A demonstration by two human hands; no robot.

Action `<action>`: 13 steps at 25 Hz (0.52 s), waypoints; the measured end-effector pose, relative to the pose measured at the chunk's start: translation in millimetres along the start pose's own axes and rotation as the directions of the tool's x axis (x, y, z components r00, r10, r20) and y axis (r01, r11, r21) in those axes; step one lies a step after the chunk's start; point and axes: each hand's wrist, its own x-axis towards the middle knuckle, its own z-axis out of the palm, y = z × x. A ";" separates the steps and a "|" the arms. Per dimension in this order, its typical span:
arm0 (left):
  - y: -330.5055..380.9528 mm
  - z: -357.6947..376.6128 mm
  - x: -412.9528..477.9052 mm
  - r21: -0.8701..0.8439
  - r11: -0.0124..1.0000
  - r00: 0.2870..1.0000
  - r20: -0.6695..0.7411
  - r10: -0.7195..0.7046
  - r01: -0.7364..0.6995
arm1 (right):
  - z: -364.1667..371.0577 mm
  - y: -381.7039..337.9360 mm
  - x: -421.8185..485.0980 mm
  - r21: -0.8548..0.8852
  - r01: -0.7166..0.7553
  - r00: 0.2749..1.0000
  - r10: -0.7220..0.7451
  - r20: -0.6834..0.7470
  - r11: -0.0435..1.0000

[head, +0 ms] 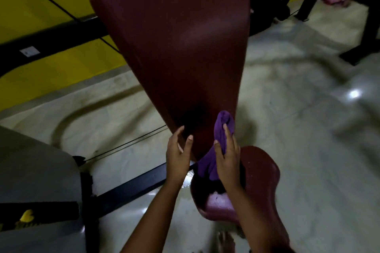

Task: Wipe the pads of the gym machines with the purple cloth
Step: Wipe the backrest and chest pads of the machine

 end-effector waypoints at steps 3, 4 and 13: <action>29.2 10.5 14.6 0.248 0.921 0.953 0.042 0.299 -0.300 | -28.7 -23.6 45.4 -0.006 0.030 0.997 -0.030 -0.070 1.000; 45.5 15.9 22.2 0.331 0.866 0.926 0.080 0.369 -0.374 | -38.2 -31.9 65.0 -0.010 0.042 0.996 -0.043 -0.072 0.999; 170.4 54.6 147.6 0.859 0.017 0.532 0.301 0.791 -0.512 | -83.1 -131.1 236.9 0.126 0.339 0.940 -0.330 -0.086 0.932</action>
